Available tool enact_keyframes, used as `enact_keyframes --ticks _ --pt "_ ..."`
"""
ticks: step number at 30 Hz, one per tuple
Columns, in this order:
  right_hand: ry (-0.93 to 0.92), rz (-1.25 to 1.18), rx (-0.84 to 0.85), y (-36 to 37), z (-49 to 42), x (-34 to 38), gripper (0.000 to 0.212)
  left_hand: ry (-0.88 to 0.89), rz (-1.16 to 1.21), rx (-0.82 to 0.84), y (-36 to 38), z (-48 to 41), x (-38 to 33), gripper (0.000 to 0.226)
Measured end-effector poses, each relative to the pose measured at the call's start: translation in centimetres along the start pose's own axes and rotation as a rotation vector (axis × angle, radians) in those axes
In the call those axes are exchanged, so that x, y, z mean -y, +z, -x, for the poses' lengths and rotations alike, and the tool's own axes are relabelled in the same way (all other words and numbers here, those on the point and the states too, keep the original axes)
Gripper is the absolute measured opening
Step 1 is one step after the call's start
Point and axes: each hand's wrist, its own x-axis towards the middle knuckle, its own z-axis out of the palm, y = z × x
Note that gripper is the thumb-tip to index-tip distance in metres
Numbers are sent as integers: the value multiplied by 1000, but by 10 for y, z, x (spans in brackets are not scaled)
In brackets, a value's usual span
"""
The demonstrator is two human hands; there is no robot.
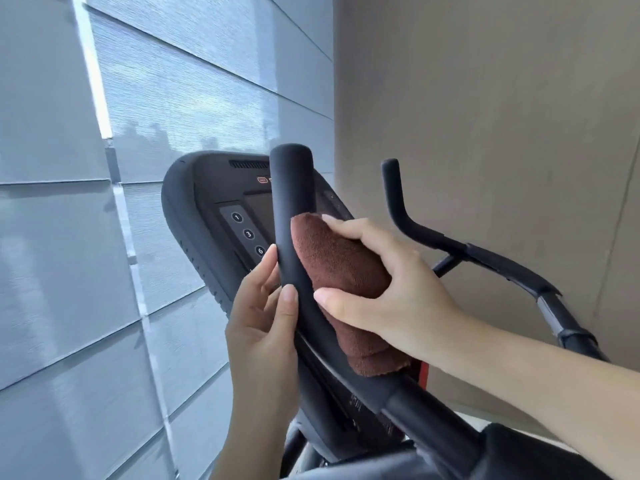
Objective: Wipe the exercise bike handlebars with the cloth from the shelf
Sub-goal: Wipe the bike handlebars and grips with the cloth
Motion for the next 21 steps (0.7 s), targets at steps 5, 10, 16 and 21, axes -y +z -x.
enact_keyframes --ticks 5,10,16,21 --pt "20 76 367 -24 0 -2 51 -8 -33 -99 13 3 -5 37" --pt "-128 -86 174 -35 -2 -17 48 -52 -180 -146 18 8 -16 36" --pt "-99 -375 -144 -23 -55 -22 47 -57 -327 -252 26 14 -26 30" --pt "-76 -586 -43 -1 -54 -30 49 -59 -399 -342 32 18 -27 29"
